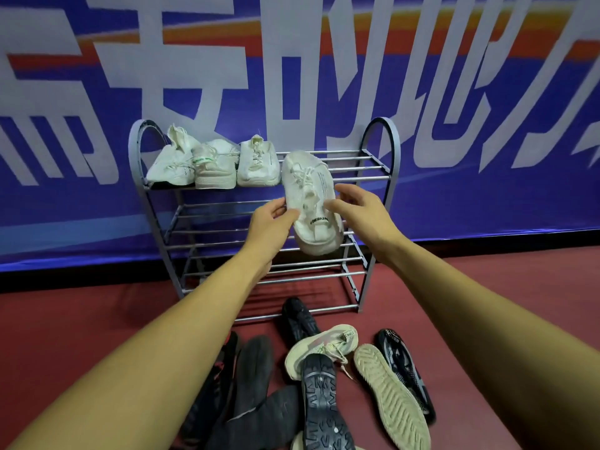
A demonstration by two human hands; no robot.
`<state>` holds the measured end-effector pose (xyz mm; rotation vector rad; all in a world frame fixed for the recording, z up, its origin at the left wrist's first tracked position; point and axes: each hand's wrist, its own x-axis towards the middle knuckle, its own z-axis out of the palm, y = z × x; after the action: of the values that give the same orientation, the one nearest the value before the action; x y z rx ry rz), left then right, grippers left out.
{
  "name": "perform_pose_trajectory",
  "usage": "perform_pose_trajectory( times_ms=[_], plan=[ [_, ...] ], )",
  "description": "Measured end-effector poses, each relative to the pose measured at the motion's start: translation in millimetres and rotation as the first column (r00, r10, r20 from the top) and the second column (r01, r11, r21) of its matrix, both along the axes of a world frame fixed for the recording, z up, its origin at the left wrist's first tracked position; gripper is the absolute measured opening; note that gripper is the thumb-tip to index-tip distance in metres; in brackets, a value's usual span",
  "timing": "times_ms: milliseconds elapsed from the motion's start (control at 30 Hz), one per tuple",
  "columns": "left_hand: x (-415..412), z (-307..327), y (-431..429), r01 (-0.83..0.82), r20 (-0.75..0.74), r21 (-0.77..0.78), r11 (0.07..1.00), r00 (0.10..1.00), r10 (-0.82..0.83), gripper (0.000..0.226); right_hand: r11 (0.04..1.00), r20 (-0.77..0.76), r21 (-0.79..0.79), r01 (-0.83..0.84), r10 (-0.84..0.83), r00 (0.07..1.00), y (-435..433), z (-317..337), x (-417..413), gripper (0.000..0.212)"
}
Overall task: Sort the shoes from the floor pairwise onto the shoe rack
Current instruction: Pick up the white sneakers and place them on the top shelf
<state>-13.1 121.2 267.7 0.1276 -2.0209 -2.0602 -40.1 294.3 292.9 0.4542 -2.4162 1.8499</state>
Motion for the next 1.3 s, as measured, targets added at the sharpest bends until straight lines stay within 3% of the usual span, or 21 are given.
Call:
perform_pose_trajectory(
  times_ms=[200, 300, 467, 700, 800, 1100, 1300],
  plan=[
    [-8, 9, -8, 0.108, 0.096, 0.008, 0.994, 0.989, -0.108, 0.043, 0.972, 0.128, -0.222, -0.072, 0.102, 0.986, 4, -4, -2, 0.040],
    [-8, 13, -8, 0.203, 0.113, -0.008, 0.979, 0.973, -0.201, 0.040, 0.958, 0.113, -0.228, -0.172, 0.202, 0.973, 9, -1, 2, 0.050],
    [-15, 13, -7, 0.238, 0.119, -0.048, 0.970, 0.966, -0.231, 0.087, 0.950, 0.129, -0.270, -0.156, 0.196, 0.972, 0, -3, -7, 0.065],
    [-20, 7, -8, 0.153, 0.092, -0.149, 0.977, 0.986, -0.140, 0.065, 0.988, 0.121, -0.151, 0.006, 0.012, 0.993, -13, -19, -18, 0.071],
    [-23, 10, -8, 0.149, 0.113, -0.196, 0.969, 0.985, -0.128, 0.042, 0.989, 0.091, -0.072, 0.132, -0.126, 0.988, -16, -23, -23, 0.053],
    [-40, 8, -10, 0.029, 0.071, -0.257, 0.966, 0.997, -0.011, 0.055, 0.945, 0.003, 0.017, 0.326, -0.326, 0.945, -37, -23, -40, 0.034],
    [-54, 7, -15, 0.081, 0.087, -0.307, 0.948, 0.995, -0.057, 0.054, 0.980, 0.077, -0.022, 0.198, -0.196, 0.978, -48, -22, -51, 0.036]
  ],
)
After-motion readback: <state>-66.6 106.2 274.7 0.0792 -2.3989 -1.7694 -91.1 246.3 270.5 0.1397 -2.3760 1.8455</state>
